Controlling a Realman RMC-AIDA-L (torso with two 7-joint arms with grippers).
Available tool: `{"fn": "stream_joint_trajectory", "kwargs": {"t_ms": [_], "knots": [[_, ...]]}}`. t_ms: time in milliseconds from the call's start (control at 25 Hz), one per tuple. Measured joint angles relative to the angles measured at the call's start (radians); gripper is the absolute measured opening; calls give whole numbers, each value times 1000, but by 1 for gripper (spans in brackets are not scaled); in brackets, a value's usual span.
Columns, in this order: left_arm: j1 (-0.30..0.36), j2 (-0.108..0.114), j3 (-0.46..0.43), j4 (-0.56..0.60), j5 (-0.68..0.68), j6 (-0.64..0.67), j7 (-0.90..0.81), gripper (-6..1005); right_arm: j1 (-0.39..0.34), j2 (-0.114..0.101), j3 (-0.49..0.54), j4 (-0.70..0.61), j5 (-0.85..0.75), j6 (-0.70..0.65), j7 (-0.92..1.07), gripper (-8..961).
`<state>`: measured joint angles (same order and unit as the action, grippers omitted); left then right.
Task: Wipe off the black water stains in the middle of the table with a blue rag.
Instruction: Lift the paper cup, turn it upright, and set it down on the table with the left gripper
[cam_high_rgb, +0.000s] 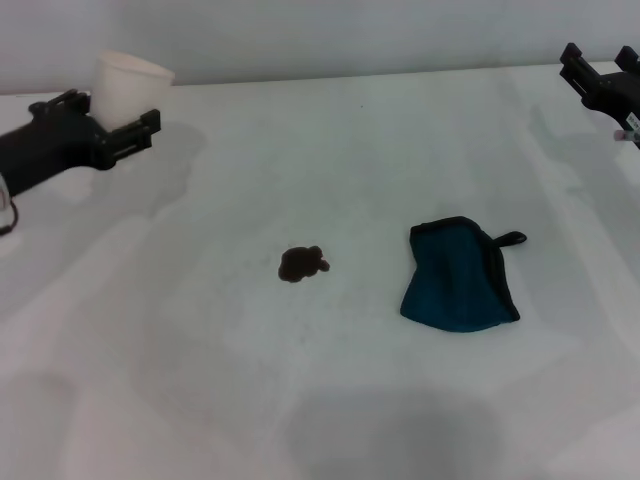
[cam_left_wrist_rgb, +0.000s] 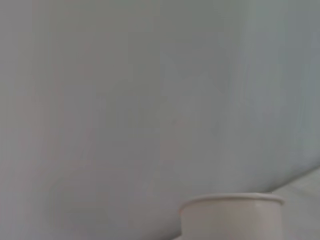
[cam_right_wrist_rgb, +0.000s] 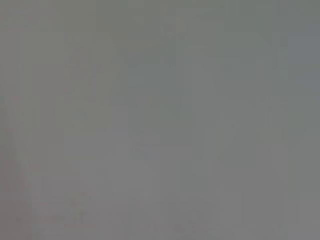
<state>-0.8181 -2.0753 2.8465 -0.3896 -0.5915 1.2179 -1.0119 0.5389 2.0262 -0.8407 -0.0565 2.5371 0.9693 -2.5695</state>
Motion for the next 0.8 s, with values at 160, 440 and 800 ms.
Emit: {"fn": "stream_joint_trajectory", "kwargs": {"t_ms": [160,440,800], "knots": [[103,-1,-1,145,-167,-16,204,754,4,0,0,0,0,1,0,841],[267,-6,-1,446,-508,-39,709,755,8,0,0,-3,0,0,0,841],[298,-12,-3,530,-527,-198,797,765,9,0,0,-1,0,-5,0,841]]}}
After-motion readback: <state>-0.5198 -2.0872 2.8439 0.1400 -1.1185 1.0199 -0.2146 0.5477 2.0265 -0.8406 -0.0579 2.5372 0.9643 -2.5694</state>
